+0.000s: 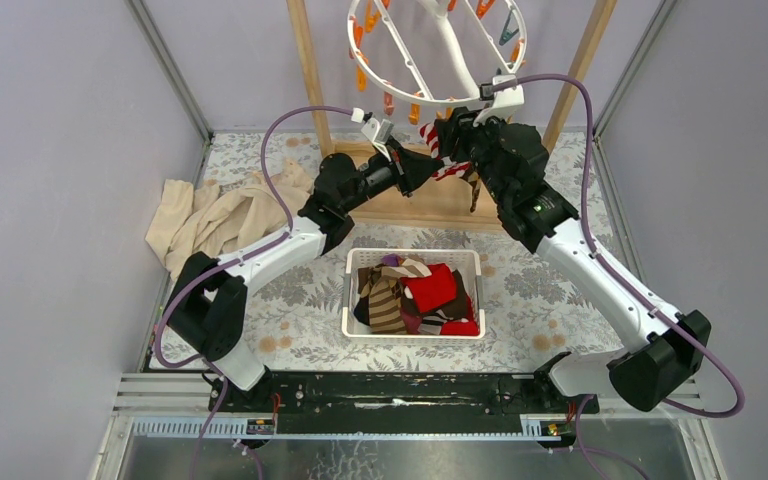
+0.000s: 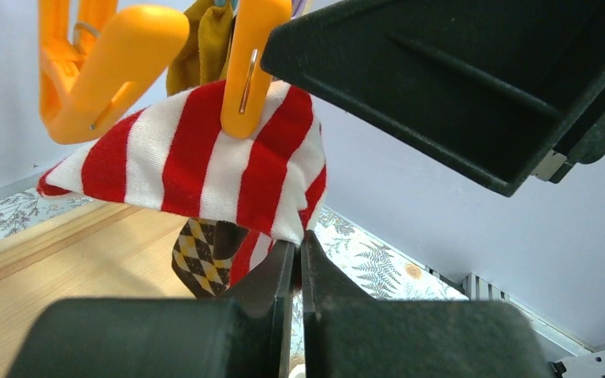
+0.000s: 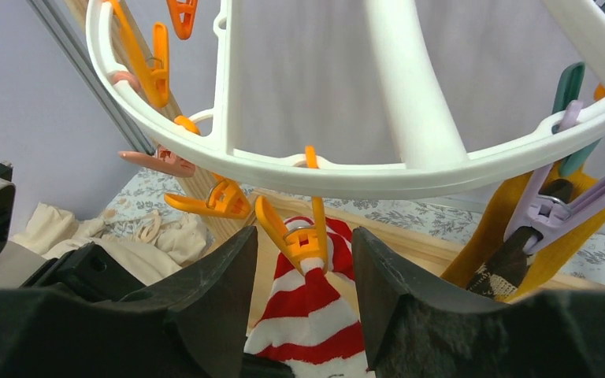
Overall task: Remove the socks clipped to the hanger
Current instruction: Remove the sock from the hanger.
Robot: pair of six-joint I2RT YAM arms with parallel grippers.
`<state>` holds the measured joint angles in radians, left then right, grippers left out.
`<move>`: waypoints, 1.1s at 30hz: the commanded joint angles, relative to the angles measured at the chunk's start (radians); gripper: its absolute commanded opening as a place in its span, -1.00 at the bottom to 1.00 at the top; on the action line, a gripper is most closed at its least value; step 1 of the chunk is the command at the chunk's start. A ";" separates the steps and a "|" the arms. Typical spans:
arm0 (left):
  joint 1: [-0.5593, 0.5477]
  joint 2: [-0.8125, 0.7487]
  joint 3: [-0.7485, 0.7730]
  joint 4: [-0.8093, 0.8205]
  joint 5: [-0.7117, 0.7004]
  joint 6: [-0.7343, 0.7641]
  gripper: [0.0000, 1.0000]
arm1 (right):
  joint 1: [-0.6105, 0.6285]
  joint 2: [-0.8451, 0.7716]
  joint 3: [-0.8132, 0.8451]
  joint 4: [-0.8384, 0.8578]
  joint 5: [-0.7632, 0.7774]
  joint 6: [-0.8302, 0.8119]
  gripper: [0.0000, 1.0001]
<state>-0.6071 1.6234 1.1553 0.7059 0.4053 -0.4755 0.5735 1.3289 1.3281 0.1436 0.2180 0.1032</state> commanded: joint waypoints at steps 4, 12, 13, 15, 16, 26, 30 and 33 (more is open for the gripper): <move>-0.003 -0.038 0.005 0.033 0.009 0.012 -0.91 | -0.009 0.020 0.067 0.084 0.007 -0.011 0.08; -0.003 -0.043 -0.009 0.044 0.014 0.008 -0.91 | -0.012 0.046 0.094 0.091 0.000 -0.003 0.04; -0.002 -0.043 -0.010 0.044 0.015 0.008 -0.91 | -0.013 0.048 0.097 0.092 -0.001 -0.003 0.02; -0.003 -0.043 -0.010 0.045 0.017 0.006 -0.91 | -0.014 0.050 0.101 0.092 0.000 -0.003 -0.03; -0.003 -0.042 -0.011 0.046 0.017 0.006 -0.91 | -0.015 0.052 0.104 0.090 0.000 -0.003 -0.06; -0.003 -0.042 -0.019 0.053 0.017 0.003 -0.92 | -0.018 0.044 0.088 0.085 -0.009 0.003 -0.63; -0.003 -0.046 -0.022 0.050 0.015 0.007 -0.92 | -0.019 0.046 0.084 0.086 -0.013 0.009 -0.68; -0.003 -0.054 -0.027 0.040 0.015 0.011 -0.92 | -0.020 0.046 0.084 0.088 -0.013 0.014 -0.74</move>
<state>-0.6071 1.6077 1.1412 0.7101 0.4118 -0.4759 0.5617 1.3838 1.3773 0.1707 0.2157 0.1059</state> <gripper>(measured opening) 0.073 0.316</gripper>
